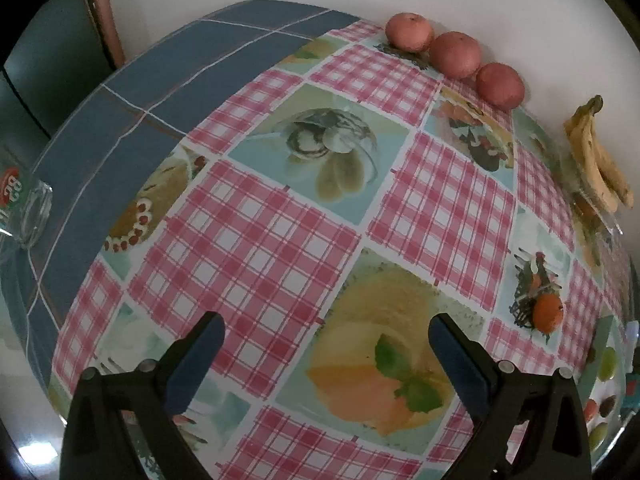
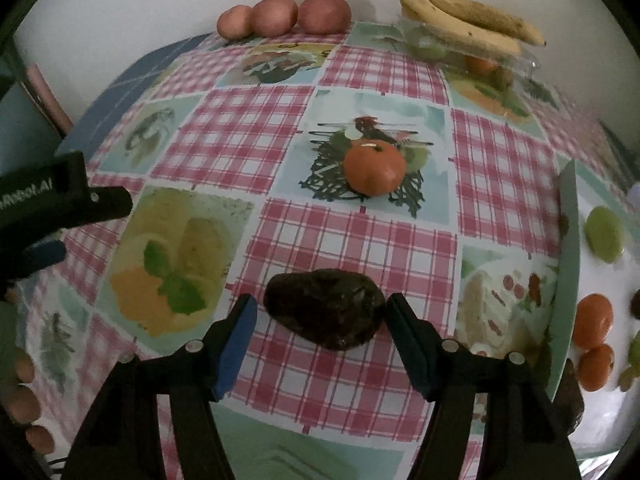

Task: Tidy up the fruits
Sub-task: 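Close the right tool on the large dark avocado and lift it, then grasp the last orange with the left tool while the right holds the avocado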

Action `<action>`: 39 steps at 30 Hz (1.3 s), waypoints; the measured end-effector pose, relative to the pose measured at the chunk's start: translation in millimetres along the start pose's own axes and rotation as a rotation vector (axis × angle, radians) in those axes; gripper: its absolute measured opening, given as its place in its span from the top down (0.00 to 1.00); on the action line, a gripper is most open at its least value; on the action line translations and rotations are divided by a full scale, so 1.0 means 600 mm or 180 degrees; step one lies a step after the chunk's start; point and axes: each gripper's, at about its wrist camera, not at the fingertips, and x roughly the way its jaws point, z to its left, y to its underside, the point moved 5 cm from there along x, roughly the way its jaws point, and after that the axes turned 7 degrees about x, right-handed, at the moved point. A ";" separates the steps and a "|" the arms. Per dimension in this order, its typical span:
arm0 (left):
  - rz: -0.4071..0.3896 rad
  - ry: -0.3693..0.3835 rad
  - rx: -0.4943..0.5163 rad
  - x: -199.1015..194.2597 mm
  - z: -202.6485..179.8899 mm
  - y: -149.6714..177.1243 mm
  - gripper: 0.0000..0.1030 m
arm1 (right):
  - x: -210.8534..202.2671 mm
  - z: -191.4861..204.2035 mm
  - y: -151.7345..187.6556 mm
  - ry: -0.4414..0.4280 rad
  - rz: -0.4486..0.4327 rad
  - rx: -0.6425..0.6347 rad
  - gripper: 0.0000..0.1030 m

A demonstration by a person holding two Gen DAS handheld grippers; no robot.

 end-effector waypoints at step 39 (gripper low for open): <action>-0.0211 0.1319 0.0921 0.002 -0.271 -0.030 0.22 | -0.143 -0.237 -0.070 0.0442 -0.0837 0.0979 0.42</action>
